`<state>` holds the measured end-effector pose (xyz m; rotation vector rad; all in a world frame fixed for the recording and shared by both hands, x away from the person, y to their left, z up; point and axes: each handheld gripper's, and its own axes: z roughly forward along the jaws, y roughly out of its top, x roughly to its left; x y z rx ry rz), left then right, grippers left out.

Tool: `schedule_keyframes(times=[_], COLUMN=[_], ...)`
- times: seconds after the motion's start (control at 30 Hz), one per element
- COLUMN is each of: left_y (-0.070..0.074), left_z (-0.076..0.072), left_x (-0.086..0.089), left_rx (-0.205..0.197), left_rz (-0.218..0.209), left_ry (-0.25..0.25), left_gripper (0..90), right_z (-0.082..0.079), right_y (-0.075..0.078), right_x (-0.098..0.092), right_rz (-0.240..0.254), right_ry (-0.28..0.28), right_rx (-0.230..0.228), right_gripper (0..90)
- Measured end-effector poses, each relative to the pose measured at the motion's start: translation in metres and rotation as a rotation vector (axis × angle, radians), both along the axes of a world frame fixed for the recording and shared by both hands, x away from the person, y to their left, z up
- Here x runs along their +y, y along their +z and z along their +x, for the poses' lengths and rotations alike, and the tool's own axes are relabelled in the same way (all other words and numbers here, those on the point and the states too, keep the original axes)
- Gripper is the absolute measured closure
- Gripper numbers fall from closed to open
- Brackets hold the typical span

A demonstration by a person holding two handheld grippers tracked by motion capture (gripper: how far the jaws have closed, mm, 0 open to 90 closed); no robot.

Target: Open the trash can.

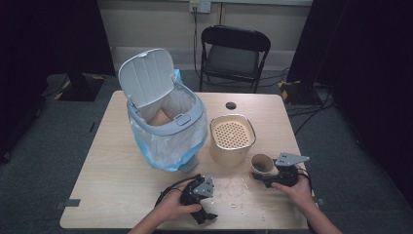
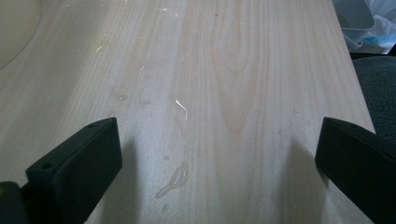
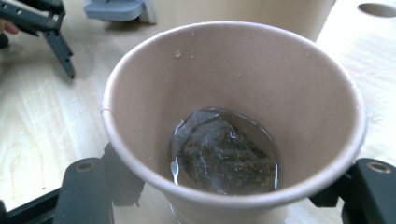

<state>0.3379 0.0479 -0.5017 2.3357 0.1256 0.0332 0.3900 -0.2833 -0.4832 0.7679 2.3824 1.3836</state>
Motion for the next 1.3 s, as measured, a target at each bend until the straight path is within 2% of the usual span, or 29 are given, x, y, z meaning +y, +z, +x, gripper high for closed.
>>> schedule_keyframes(times=[0.2,0.3,0.57,0.9,1.3], left_y=[0.0,0.0,0.0,0.0,0.0], left_z=[0.0,0.0,0.0,0.0,0.0], left_x=[0.0,0.0,0.0,0.0,0.0], left_rx=[-0.002,-0.002,-0.002,0.0,-0.001], left_rz=[-0.003,-0.002,-0.003,0.0,-0.002], left_ry=[0.0,0.0,0.0,0.0,0.002], left_gripper=[0.0,0.0,0.0,0.0,0.0], right_z=[0.01,0.015,0.03,0.044,0.063], right_y=[0.013,0.017,0.022,0.028,0.051], right_x=[-0.004,-0.005,-0.008,-0.009,-0.014], right_rz=[-0.008,-0.037,-0.061,-0.066,-0.039], right_ry=[-0.03,-0.037,-0.051,-0.059,-0.09], right_rx=[-0.017,-0.021,-0.009,-0.002,-0.01], right_gripper=[29.5,29.5,29.7,29.8,29.9])
